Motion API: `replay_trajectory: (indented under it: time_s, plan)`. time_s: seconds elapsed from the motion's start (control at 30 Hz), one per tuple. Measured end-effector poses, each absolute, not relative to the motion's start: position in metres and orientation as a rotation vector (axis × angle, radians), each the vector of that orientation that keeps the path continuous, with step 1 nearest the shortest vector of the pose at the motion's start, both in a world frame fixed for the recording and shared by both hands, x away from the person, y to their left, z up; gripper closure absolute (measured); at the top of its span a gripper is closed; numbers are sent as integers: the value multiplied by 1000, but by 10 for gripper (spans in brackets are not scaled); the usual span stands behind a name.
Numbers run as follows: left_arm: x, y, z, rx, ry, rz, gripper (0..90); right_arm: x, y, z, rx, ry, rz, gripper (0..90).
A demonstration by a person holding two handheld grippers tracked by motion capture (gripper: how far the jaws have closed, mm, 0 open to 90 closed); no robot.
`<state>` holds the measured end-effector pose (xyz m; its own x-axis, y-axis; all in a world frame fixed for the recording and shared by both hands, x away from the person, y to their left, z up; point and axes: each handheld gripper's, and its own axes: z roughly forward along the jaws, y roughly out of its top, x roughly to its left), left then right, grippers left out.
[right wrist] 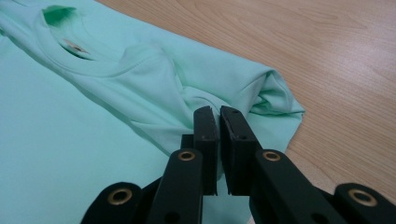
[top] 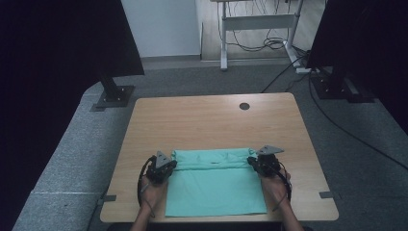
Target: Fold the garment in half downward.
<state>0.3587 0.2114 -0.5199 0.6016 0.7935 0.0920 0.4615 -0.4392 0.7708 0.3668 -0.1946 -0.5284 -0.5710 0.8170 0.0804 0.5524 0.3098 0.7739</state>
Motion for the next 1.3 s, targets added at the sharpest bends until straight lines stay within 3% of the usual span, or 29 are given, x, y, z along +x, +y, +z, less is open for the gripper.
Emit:
replay_trajectory:
  time_s: [1.3]
  plan:
    - [291,218,-515,2133,911,487,882,294,-202,-525,1184,2264,1177,847]
